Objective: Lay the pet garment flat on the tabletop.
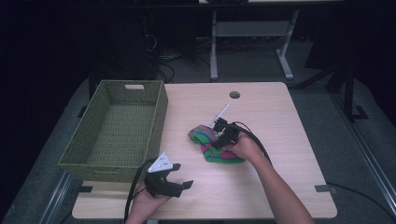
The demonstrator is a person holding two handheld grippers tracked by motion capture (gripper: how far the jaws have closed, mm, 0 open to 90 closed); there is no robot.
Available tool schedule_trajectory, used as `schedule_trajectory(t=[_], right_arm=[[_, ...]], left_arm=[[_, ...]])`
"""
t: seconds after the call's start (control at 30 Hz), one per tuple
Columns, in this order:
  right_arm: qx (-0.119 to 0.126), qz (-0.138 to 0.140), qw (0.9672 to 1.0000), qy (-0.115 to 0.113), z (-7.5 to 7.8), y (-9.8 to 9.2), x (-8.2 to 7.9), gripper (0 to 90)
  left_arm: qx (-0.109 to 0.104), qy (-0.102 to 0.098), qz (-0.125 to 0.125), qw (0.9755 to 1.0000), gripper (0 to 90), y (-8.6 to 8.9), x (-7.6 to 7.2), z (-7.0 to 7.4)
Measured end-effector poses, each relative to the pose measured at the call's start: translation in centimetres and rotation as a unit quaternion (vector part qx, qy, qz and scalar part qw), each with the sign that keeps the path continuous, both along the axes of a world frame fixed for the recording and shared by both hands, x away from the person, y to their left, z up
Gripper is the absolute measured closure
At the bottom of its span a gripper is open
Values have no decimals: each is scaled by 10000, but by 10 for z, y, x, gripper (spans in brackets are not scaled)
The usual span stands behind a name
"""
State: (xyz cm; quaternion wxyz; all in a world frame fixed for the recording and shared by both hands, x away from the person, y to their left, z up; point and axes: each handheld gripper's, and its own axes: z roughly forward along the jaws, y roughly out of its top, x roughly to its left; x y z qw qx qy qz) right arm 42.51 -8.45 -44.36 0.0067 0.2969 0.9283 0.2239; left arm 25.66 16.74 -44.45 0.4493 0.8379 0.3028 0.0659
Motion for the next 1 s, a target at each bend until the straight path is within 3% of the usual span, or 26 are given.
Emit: schedule_trajectory(t=[0.33, 0.67, 1.0], right_arm=[[602, -247, 9976, 243, -1, -15, 6, 756], [707, -341, 9969, 71, 14, -31, 4, 759], [1072, -440, 9933, -23, 40, -54, 2, 759]], left_arm=[[-95, 15, 108, 9999, 198, 6, 2, 1], [-85, -21, 94, 9999, 198, 6, 0, 2], [-105, -26, 114, 9999, 198, 7, 1, 1]])
